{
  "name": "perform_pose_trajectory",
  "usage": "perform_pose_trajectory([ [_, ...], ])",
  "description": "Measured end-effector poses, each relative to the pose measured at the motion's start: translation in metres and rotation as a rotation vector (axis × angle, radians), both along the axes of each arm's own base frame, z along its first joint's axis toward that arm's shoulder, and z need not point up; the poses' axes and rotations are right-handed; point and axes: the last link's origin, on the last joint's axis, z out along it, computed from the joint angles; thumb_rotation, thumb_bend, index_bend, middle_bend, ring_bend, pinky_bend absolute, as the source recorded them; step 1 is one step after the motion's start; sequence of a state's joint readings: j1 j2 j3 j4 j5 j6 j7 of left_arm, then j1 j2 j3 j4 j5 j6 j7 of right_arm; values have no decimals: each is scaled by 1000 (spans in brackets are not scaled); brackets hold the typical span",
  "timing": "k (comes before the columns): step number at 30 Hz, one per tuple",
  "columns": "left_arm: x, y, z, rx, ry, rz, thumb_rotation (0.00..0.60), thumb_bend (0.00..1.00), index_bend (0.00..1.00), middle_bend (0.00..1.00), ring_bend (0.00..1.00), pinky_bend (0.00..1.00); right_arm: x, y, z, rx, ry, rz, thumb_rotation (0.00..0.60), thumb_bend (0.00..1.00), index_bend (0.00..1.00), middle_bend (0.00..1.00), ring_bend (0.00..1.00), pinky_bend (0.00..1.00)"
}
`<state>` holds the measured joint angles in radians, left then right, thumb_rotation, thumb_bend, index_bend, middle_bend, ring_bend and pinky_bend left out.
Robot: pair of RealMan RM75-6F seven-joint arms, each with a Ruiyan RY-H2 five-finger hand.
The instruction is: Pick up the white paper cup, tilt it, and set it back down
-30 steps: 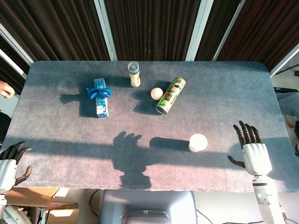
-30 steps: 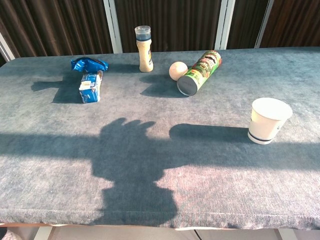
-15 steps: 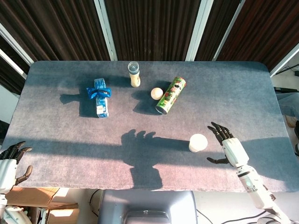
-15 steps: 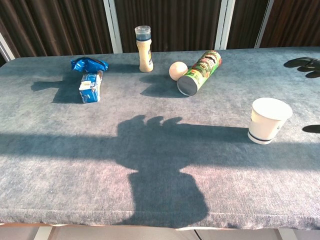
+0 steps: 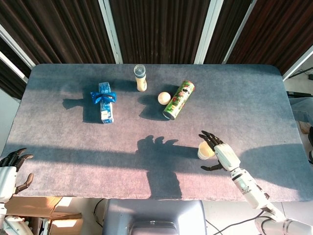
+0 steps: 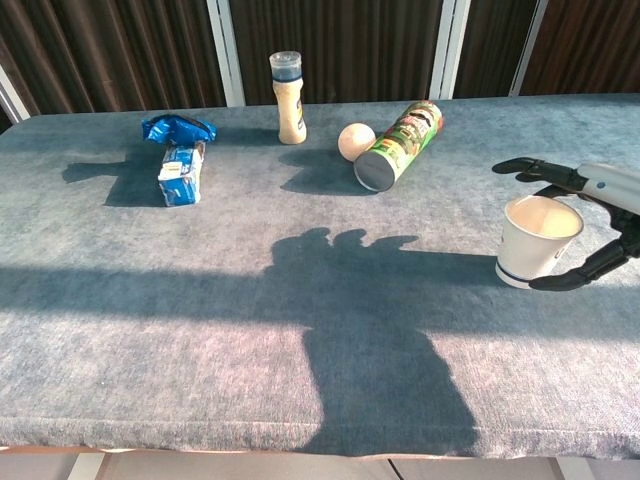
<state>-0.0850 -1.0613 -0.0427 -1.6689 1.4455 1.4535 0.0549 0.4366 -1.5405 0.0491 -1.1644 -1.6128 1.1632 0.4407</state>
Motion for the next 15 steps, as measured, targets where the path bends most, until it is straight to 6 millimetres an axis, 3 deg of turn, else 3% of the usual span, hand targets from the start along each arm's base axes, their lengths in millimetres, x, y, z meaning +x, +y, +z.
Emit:
perform_pose_trajectory([
  [7,0,0,0,-2,-4,-1,600,362,290,138,139,237,1,-7,-13,-25,18,-1,600,175,222,192,153,339],
  [15,0,0,0,-7,-8,-1,600,363,290,139,151,237,0,-12,-23,-73,31,2,600,448,436,335,339,488],
])
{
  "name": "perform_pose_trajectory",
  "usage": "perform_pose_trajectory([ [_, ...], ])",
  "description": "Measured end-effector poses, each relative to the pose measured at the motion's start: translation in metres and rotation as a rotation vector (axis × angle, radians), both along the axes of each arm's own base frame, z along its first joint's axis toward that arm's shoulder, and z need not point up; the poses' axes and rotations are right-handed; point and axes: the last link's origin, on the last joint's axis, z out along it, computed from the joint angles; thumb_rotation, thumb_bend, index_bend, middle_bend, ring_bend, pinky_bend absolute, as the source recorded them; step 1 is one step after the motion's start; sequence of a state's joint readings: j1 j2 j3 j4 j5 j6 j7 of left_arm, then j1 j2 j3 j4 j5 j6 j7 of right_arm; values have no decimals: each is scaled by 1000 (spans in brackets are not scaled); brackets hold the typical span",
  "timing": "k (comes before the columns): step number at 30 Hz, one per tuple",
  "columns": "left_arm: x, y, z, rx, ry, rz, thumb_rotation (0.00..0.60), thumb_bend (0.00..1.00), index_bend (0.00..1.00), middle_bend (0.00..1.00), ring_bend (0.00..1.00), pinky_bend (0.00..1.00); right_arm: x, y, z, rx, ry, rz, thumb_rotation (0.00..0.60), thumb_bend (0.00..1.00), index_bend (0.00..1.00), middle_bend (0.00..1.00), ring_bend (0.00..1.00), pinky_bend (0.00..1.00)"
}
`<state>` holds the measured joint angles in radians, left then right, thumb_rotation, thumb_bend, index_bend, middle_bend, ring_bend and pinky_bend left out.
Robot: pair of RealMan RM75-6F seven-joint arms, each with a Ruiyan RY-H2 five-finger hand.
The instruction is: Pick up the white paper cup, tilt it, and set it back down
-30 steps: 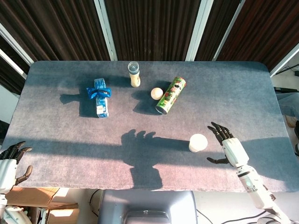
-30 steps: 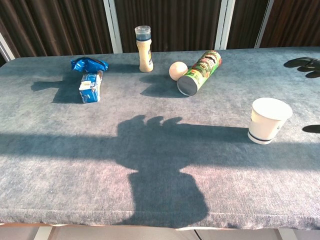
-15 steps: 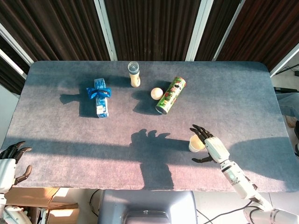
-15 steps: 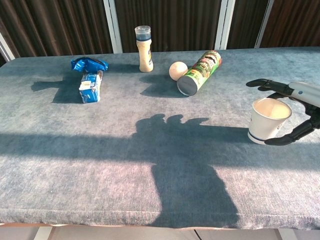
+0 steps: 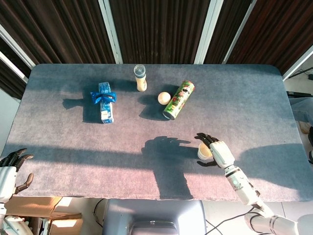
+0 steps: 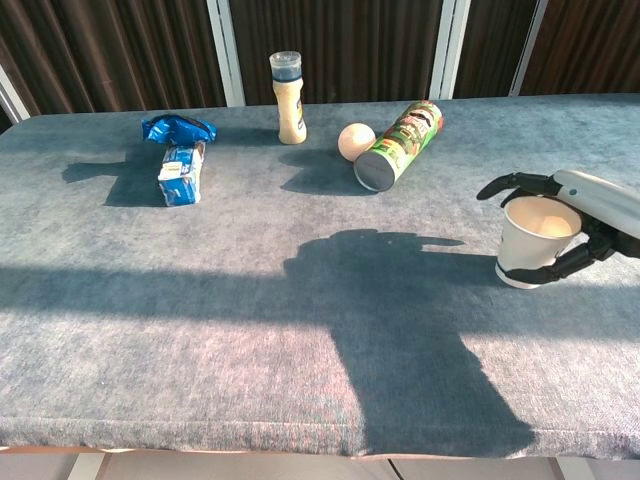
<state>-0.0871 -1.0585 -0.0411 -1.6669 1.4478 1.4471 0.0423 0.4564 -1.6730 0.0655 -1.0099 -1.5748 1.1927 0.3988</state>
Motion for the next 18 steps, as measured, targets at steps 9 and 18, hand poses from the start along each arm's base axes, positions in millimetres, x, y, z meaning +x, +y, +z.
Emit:
perform_pose_trajectory([
  [9,0,0,0,-1,-3,-1,600,359,290,140,153,238,2,-1,1,-84,34,42,600,582,585,440,462,596],
  [18,1,0,-1,-6,-3,-3,600,358,290,140,153,238,13,6,16,-177,240,154,600,583,588,445,465,601],
])
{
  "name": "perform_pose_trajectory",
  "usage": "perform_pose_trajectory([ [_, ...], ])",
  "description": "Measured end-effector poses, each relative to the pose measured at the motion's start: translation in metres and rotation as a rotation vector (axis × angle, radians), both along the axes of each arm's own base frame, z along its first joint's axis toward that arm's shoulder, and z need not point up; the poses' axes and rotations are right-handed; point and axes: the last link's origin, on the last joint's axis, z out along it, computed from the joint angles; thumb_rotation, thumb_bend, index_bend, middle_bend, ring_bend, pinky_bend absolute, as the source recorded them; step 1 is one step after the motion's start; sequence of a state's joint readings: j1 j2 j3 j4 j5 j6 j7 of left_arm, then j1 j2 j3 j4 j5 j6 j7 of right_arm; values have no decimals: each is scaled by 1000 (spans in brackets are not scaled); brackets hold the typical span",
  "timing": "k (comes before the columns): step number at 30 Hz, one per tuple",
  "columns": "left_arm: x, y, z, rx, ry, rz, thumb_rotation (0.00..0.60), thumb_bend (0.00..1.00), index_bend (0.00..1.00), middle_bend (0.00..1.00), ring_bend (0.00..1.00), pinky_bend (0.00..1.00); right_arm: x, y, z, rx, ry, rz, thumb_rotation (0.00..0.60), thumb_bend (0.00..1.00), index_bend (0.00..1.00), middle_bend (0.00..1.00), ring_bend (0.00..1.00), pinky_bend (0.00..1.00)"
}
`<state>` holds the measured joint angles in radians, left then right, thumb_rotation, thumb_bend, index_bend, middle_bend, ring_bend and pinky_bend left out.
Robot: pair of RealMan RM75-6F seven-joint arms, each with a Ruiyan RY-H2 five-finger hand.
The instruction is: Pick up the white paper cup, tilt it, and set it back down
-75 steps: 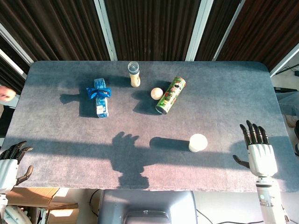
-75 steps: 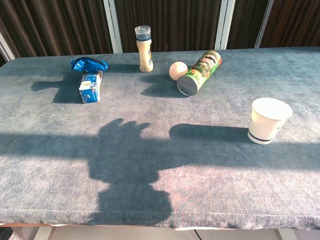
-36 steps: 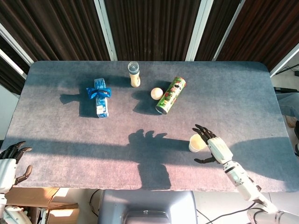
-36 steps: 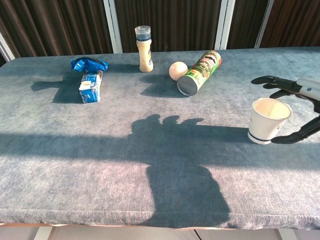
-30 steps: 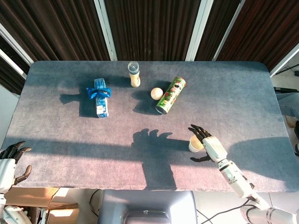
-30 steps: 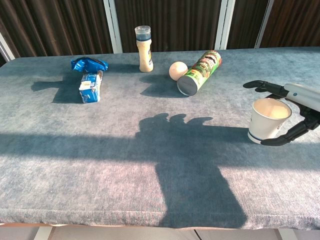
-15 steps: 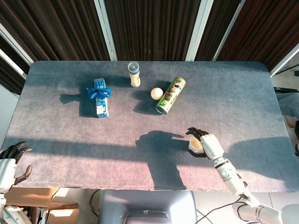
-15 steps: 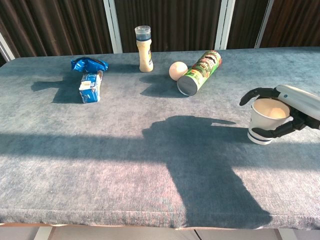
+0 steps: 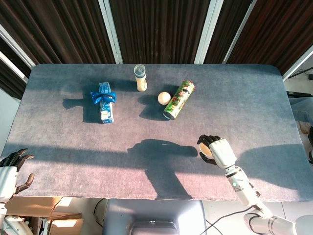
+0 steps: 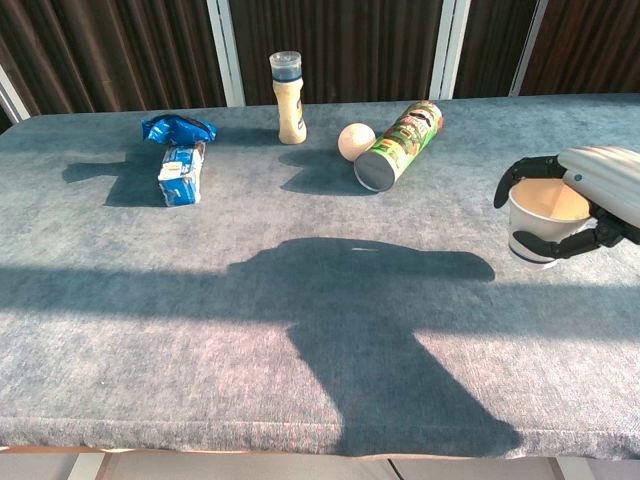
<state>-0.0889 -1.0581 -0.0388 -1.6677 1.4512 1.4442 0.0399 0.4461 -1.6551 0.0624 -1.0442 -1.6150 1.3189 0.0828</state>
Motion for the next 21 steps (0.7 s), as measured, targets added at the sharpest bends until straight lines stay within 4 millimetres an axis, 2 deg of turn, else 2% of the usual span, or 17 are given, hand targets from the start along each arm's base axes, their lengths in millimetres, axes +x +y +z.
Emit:
perform_pose_trajectory([
  [7,1,0,-2,-11,2,-3,600,359,290,140,152,238,15,11,16,-92,357,66,600,585,584,444,465,598],
  [12,2,0,-2,-13,1,-5,600,359,290,140,153,238,22,20,22,-76,641,43,600,585,558,444,455,584],
  [21,1,0,-2,-14,1,-5,600,359,290,140,153,238,9,25,16,116,845,-149,600,586,471,443,386,537],
])
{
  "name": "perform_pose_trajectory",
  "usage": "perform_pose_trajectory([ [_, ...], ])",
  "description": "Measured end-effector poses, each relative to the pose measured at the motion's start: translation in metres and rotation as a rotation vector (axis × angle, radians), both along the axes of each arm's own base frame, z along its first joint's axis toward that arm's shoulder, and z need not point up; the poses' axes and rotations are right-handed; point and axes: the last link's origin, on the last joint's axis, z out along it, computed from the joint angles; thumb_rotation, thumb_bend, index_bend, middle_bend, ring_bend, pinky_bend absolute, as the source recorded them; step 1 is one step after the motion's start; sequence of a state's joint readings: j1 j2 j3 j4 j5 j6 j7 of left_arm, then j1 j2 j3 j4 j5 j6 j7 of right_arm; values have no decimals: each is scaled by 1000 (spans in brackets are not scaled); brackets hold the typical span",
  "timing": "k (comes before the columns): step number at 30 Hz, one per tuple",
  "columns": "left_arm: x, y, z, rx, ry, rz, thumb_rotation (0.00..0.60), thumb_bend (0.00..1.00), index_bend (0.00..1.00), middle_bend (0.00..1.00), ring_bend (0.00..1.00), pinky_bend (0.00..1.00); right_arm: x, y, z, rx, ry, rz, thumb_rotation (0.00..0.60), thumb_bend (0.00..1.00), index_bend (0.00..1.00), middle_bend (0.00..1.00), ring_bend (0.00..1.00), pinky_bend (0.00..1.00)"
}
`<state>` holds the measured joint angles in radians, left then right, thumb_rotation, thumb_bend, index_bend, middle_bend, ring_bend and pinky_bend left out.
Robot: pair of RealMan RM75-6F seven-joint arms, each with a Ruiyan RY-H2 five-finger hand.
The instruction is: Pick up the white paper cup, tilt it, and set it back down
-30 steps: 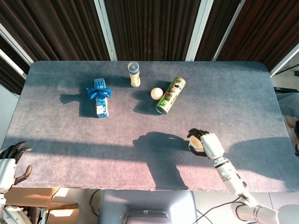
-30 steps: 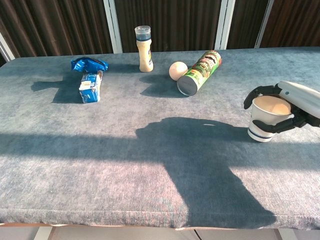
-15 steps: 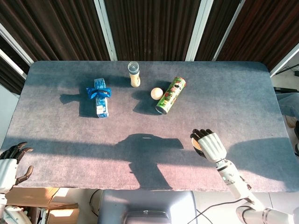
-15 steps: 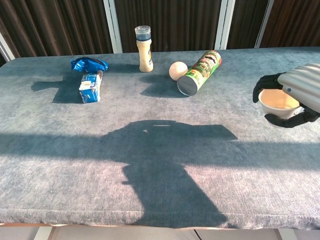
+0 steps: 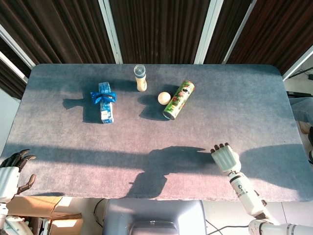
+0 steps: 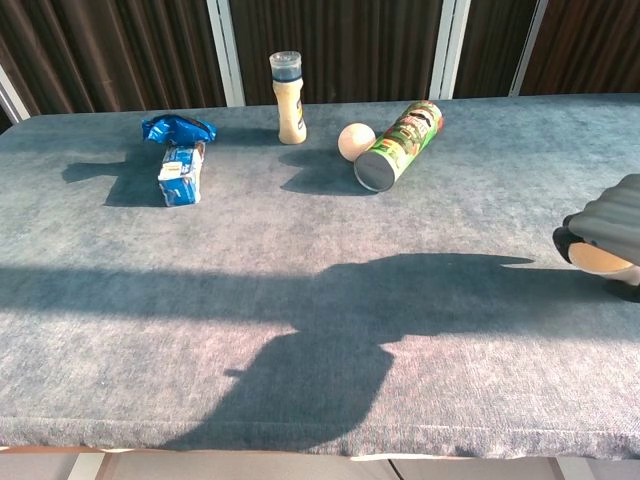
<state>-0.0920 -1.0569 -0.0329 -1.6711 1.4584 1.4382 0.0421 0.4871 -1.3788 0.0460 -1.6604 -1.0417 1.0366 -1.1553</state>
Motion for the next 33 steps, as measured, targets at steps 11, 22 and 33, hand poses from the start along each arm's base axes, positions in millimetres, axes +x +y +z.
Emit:
perform_pose_trajectory([
  [11,0,-1,0,0,0,-1,600,359,290,140,153,240,-3,-4,-13,8,-36,-28,600,514,188,193,156,385],
  [22,0,-1,0,0,-1,-2,600,359,295,140,152,240,-5,-6,-11,-32,-176,25,600,368,0,0,0,233],
  [33,1,-1,0,-3,-3,-3,600,358,297,140,153,240,-20,11,20,-227,-242,92,600,349,0,0,0,217],
])
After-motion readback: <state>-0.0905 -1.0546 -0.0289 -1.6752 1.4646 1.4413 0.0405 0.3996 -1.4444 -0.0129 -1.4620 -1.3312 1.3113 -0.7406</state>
